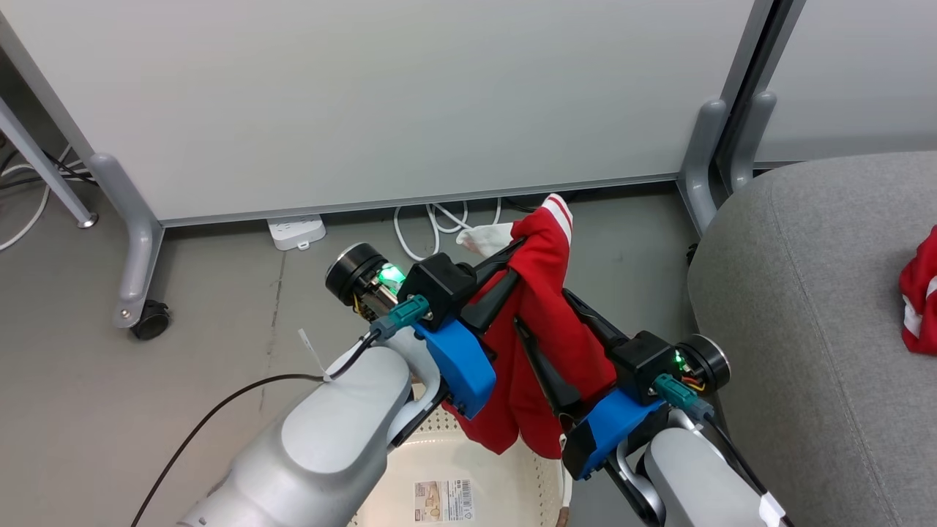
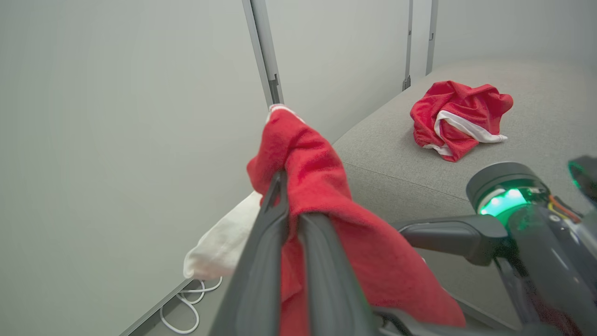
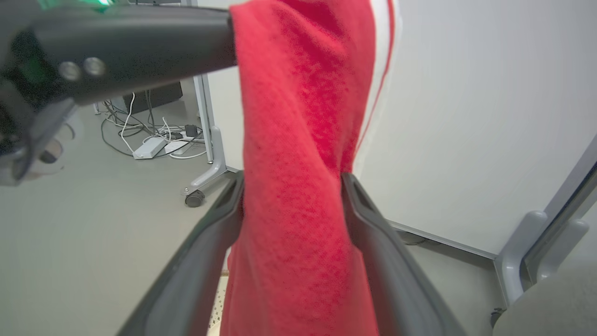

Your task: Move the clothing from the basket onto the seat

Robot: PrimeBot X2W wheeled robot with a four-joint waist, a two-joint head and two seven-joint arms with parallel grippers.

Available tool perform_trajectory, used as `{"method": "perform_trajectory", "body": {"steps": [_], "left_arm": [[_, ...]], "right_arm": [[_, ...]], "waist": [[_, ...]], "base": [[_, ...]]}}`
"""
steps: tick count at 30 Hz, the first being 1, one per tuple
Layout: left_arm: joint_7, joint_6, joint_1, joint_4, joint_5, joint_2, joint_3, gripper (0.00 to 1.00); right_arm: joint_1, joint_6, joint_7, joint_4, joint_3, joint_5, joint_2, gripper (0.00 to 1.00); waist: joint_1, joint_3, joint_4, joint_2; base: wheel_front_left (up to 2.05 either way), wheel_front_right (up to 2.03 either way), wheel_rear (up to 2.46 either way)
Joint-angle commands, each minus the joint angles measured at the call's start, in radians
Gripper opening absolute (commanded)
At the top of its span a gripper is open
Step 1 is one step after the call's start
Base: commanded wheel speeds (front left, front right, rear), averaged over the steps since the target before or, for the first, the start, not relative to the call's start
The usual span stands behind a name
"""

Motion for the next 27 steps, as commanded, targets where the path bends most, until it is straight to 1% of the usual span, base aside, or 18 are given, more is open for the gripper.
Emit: {"method": "perform_trajectory", "body": {"steps": [1, 2, 3, 4, 9, 27], "left_arm": [[-0.005, -0.001, -0.009, -0.005, 0.001, -0.002, 0.0, 0.0], [-0.005, -0.001, -0.01, -0.005, 0.002, -0.003, 0.0, 0.0], [-0.005, -0.002, -0.012, -0.005, 0.003, -0.003, 0.001, 0.0], [-0.005, -0.002, -0.013, -0.005, 0.003, -0.004, 0.002, 0.0], [-0.005, -0.003, -0.012, -0.002, 0.006, -0.004, 0.008, 0.0], [-0.004, -0.009, -0.007, 0.007, 0.016, -0.006, 0.015, 0.0]], "right_arm": [[-0.029, -0.001, 0.0, 0.025, 0.004, 0.0, 0.004, 1.0], [-0.032, -0.001, 0.0, 0.041, 0.004, 0.004, 0.004, 1.0], [-0.037, -0.001, 0.0, 0.05, 0.003, 0.005, 0.004, 0.3], [-0.041, -0.001, 0.0, 0.056, 0.004, 0.012, 0.005, 0.0], [-0.053, -0.001, 0.0, 0.066, 0.021, 0.039, 0.004, 0.0], [-0.057, -0.001, 0.0, 0.056, 0.022, 0.056, 0.005, 0.0]], "waist": [[0.0, 0.003, 0.003, 0.0], [0.0, 0.005, 0.004, 0.0], [0.0, 0.006, 0.005, 0.0], [0.0, 0.008, 0.006, 0.0], [0.0, 0.013, 0.005, 0.0], [0.0, 0.019, -0.001, 0.0]], "base": [[0.0, 0.0, 0.0], [0.0, 0.0, 0.0], [0.0, 0.0, 0.0], [0.0, 0.0, 0.0], [0.0, 0.0, 0.0], [0.0, 0.0, 0.0]]}}
